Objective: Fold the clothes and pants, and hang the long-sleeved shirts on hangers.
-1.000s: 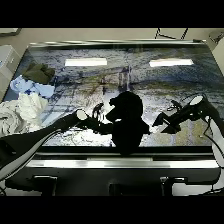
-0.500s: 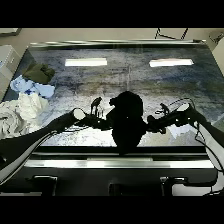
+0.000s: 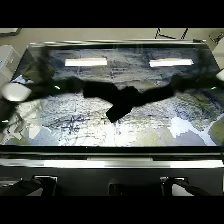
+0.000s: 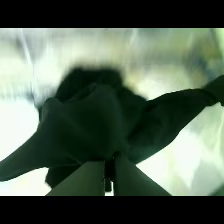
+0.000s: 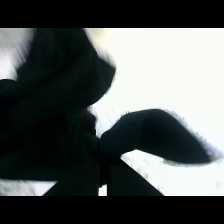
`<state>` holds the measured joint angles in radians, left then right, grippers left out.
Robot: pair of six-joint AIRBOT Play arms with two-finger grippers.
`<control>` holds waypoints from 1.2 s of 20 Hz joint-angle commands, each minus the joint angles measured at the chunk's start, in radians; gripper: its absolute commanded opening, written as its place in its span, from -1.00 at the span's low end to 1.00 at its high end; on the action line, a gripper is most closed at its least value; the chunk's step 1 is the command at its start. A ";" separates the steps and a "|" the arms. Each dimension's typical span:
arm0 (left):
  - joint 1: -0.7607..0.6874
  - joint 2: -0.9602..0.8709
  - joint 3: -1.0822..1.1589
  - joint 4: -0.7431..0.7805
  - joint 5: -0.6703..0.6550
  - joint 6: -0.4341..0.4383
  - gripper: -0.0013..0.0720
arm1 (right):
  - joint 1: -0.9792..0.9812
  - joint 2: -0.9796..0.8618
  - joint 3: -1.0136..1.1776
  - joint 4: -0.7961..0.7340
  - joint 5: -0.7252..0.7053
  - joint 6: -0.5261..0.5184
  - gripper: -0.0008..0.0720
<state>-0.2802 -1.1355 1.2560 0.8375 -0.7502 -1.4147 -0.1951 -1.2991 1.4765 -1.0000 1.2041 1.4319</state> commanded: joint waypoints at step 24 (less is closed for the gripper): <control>0.098 0.006 -0.153 0.192 -0.079 -0.121 -0.90 | 0.002 -0.298 0.342 0.298 0.004 0.180 -0.88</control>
<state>-0.1818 -0.9943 1.2377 1.0214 -0.7368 -1.4750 -0.2245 -1.3540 1.8175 -0.8585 1.1217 1.5570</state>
